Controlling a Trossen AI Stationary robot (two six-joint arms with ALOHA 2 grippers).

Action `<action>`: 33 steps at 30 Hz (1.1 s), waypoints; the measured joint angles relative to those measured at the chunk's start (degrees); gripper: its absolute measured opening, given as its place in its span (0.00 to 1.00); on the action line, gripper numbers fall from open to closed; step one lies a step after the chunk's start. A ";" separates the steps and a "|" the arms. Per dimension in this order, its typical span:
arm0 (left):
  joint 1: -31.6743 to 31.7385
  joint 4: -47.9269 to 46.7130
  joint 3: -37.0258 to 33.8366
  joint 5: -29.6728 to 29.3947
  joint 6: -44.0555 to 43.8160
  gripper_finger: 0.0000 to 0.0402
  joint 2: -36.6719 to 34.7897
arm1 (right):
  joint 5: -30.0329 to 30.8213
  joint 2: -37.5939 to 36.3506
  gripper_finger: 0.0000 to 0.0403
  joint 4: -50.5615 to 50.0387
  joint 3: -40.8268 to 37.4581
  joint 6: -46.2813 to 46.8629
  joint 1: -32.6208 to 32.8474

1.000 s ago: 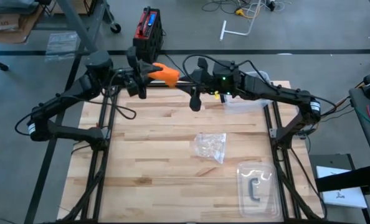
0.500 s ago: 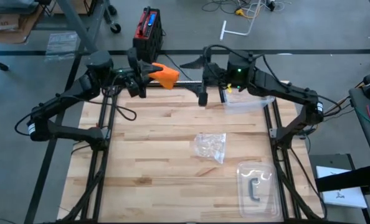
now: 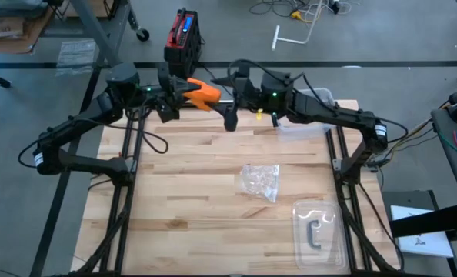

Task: Roll bandage
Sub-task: Roll the orange bandage

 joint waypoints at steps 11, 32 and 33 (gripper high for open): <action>-0.04 -0.01 0.00 0.42 0.00 0.20 -0.07 | -0.06 1.48 0.62 2.62 -0.09 -1.19 0.00; -0.08 2.59 0.00 -4.28 -25.73 0.52 -1.86 | -0.62 1.41 0.25 7.57 -1.44 -4.47 -0.03; -0.11 2.47 0.00 -7.12 -29.89 0.55 -2.55 | -1.01 1.41 0.25 8.77 -1.85 -4.77 -0.11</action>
